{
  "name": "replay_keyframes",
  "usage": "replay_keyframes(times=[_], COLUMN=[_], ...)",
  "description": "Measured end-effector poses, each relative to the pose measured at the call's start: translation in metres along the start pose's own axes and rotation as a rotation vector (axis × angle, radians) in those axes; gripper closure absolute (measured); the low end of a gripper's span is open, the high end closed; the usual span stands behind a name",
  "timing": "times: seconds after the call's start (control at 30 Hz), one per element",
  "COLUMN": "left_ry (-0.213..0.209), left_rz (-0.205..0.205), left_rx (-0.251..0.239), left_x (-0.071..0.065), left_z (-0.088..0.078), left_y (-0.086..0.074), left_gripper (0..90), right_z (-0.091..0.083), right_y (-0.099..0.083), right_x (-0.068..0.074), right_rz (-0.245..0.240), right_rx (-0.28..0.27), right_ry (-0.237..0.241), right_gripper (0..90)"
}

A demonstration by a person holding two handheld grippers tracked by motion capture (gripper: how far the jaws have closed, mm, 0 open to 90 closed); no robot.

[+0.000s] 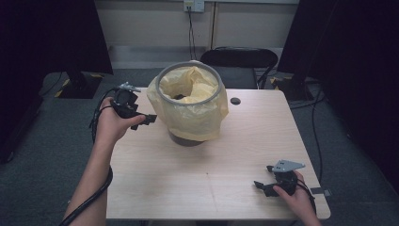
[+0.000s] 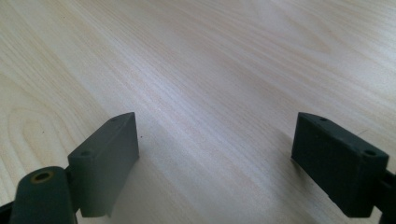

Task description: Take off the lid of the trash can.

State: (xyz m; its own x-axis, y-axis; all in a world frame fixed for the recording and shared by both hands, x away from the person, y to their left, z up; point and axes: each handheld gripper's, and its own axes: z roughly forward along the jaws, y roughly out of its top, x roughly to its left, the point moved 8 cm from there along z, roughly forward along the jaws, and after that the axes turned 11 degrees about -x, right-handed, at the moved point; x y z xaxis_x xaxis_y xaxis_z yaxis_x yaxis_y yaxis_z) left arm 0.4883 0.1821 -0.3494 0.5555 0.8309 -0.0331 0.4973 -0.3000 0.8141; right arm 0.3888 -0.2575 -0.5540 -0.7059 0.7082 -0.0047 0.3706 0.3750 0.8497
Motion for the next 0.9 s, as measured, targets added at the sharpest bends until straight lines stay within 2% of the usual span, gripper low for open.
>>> replay_keyframes(times=[0.33, 0.8, 0.9], left_ry=[0.017, -0.009, -0.004], left_rz=[0.004, 0.004, 0.007], left_rx=[-0.014, -0.023, -0.031], left_x=[0.004, -0.006, -0.005], left_z=[-0.006, -0.003, -0.003], left_y=[0.012, 0.038, 0.045], left_gripper=[16.2, 17.1, 17.5], right_z=[0.0, 0.0, 0.0], right_y=[0.0, 0.0, 0.0], right_x=[0.0, 0.0, 0.0], right_rz=[-0.001, 0.001, 0.004], right_rx=[0.0, -0.001, -0.002], right_ry=[0.0, -0.002, -0.004], right_gripper=[13.9, 13.9, 14.0])
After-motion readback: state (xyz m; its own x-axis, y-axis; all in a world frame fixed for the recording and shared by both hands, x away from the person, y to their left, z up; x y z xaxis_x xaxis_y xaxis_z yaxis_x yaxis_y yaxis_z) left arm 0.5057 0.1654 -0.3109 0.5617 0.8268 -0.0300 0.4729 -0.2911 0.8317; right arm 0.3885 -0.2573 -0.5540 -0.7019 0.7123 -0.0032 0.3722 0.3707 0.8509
